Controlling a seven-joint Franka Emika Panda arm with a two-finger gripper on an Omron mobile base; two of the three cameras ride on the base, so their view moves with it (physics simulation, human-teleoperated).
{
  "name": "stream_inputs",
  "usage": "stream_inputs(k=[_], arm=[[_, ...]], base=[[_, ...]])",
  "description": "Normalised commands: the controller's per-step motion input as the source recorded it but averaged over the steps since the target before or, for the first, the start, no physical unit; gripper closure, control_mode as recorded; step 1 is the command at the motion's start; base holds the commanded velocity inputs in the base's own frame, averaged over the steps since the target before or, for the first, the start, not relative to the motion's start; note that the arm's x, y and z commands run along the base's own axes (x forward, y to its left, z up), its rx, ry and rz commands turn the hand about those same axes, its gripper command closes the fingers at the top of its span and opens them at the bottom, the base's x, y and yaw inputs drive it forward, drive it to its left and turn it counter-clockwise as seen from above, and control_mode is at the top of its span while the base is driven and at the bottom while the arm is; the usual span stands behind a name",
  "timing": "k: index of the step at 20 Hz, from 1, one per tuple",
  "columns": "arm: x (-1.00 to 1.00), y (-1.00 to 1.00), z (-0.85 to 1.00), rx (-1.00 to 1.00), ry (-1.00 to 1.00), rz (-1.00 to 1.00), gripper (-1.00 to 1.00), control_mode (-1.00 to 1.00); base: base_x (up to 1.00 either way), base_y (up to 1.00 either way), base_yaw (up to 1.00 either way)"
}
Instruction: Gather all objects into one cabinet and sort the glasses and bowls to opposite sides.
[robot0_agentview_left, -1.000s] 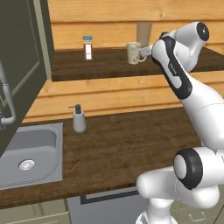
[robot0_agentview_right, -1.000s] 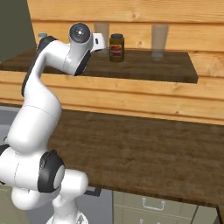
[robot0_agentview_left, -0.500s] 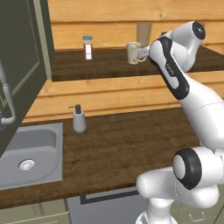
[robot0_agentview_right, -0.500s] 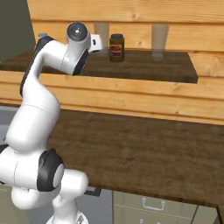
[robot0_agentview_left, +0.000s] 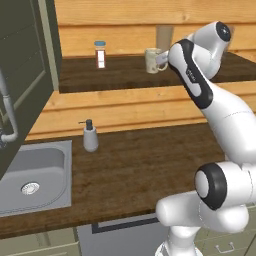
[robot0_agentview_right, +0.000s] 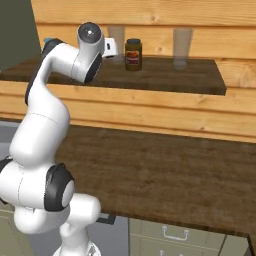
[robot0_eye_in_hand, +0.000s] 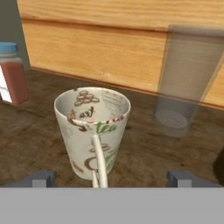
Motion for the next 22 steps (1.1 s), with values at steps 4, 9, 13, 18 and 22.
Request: stream_inputs(k=[4, 9, 13, 18, 22], arm=[[0.02, 0.11, -0.12, 0.00, 0.01, 0.00, -1.00, -1.00], [0.00, 0.09, -0.07, 0.00, 0.02, 0.00, -1.00, -1.00], [0.05, 0.01, 0.00, 0.00, 0.01, 0.00, -1.00, -1.00], [0.34, -0.01, -0.01, 0.00, 0.00, 0.02, -1.00, -1.00], [0.36, -0.01, -0.02, 0.00, 0.00, 0.02, -1.00, -1.00]], base=[[0.00, 0.00, 0.00], [0.00, 0.00, 0.00], [0.00, 0.00, 0.00], [0.00, 0.00, 0.00], [0.00, 0.00, 0.00]])
